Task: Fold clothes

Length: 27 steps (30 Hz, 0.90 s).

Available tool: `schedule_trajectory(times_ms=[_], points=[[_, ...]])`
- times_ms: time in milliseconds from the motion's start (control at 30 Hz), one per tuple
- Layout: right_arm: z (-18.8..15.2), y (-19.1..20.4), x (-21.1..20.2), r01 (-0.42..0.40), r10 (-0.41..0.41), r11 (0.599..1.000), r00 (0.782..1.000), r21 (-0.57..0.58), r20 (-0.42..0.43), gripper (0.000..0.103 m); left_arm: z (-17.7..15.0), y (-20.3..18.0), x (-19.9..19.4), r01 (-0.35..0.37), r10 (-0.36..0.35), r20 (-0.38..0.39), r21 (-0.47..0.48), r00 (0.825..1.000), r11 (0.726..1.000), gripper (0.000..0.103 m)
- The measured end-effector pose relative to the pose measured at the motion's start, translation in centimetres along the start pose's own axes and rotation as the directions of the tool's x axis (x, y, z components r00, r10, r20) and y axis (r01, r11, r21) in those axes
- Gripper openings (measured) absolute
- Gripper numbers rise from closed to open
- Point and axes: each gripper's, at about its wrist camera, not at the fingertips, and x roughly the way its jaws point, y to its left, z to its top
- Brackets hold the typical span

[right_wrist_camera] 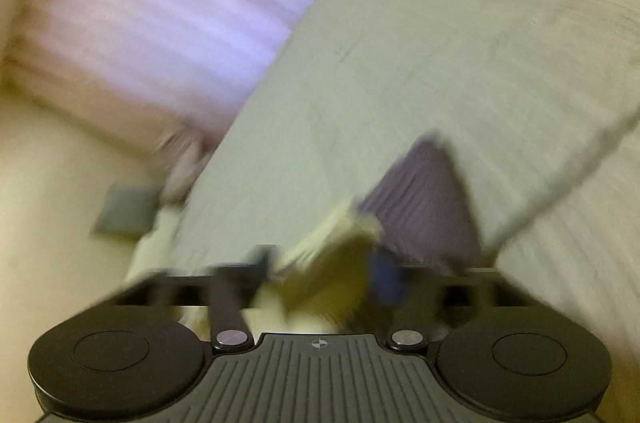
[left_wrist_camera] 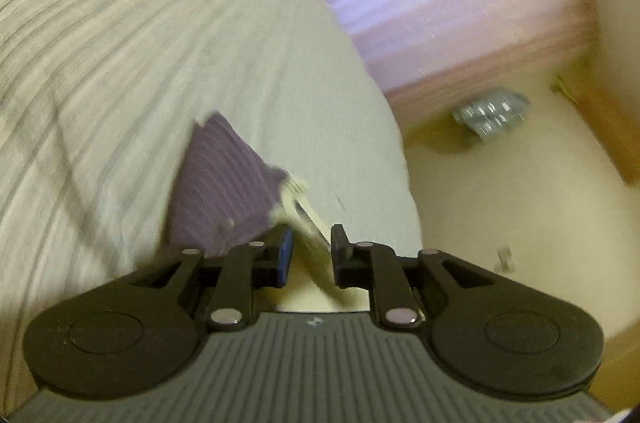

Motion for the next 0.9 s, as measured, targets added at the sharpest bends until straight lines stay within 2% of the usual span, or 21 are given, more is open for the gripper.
schedule_trajectory(times_ms=[67, 200, 300, 367, 467, 633, 667, 700, 733, 767, 800, 833, 900], points=[[0.2, -0.4, -0.1, -0.013, 0.014, 0.999, 0.999, -0.034, 0.029, 0.080, 0.3, 0.0, -0.3, -0.039, 0.038, 0.020, 0.061, 0.999, 0.997, 0.027], [-0.5, -1.4, -0.6, 0.033, -0.034, 0.978, 0.999, -0.206, 0.001, 0.080, 0.7, 0.3, -0.9, -0.123, 0.121, 0.024, 0.181, 0.992, 0.976, 0.030], [-1.1, -1.3, 0.0, 0.057, -0.078, 0.939, 0.996, -0.340, -0.049, 0.079, 1.0, -0.1, -0.6, -0.148, 0.150, 0.014, 0.266, 0.989, 0.952, 0.035], [-1.5, -0.7, 0.9, 0.053, -0.094, 0.905, 0.993, -0.421, -0.076, 0.078, 0.9, -0.9, 0.0, -0.150, 0.159, 0.002, 0.336, 0.987, 0.930, 0.040], [-1.9, 0.7, 2.7, 0.057, -0.132, 0.849, 0.985, -0.526, -0.107, 0.069, 0.3, -2.2, 1.7, -0.156, 0.184, -0.022, 0.438, 0.983, 0.885, 0.042], [-2.1, 0.8, 6.8, 0.068, -0.194, 0.809, 0.969, -0.584, -0.156, 0.066, -0.8, -2.6, 4.3, -0.196, 0.266, -0.051, 0.544, 0.963, 0.816, 0.041], [-2.2, 0.7, 7.6, 0.068, -0.209, 0.800, 0.963, -0.596, -0.170, 0.065, -1.0, -2.6, 4.8, -0.199, 0.279, -0.059, 0.561, 0.958, 0.804, 0.037], [-2.2, 0.6, 8.3, 0.068, -0.224, 0.791, 0.957, -0.608, -0.184, 0.051, -1.2, -2.7, 5.1, -0.197, 0.284, -0.063, 0.579, 0.957, 0.791, 0.035], [-2.3, 0.5, 9.0, 0.067, -0.238, 0.781, 0.951, -0.621, -0.196, 0.037, -1.3, -2.9, 5.2, -0.191, 0.284, -0.063, 0.598, 0.957, 0.779, 0.022], [-2.4, 0.6, 9.1, 0.061, -0.242, 0.765, 0.950, -0.641, -0.198, 0.032, -1.5, -3.0, 5.4, -0.186, 0.284, -0.064, 0.616, 0.957, 0.766, 0.009], [-2.5, 0.7, 9.2, 0.054, -0.246, 0.749, 0.948, -0.661, -0.200, 0.021, -1.6, -3.2, 5.6, -0.180, 0.283, -0.064, 0.634, 0.957, 0.752, 0.007], [-2.6, 0.9, 9.2, 0.048, -0.246, 0.733, 0.948, -0.679, -0.200, 0.015, -1.8, -3.3, 5.7, -0.174, 0.283, -0.065, 0.652, 0.957, 0.738, 0.007], [-2.9, 1.2, 8.2, 0.030, -0.207, 0.713, 0.964, -0.700, -0.169, 0.013, -1.5, -3.6, 6.1, -0.187, 0.282, -0.041, 0.656, 0.959, 0.731, 0.007]])
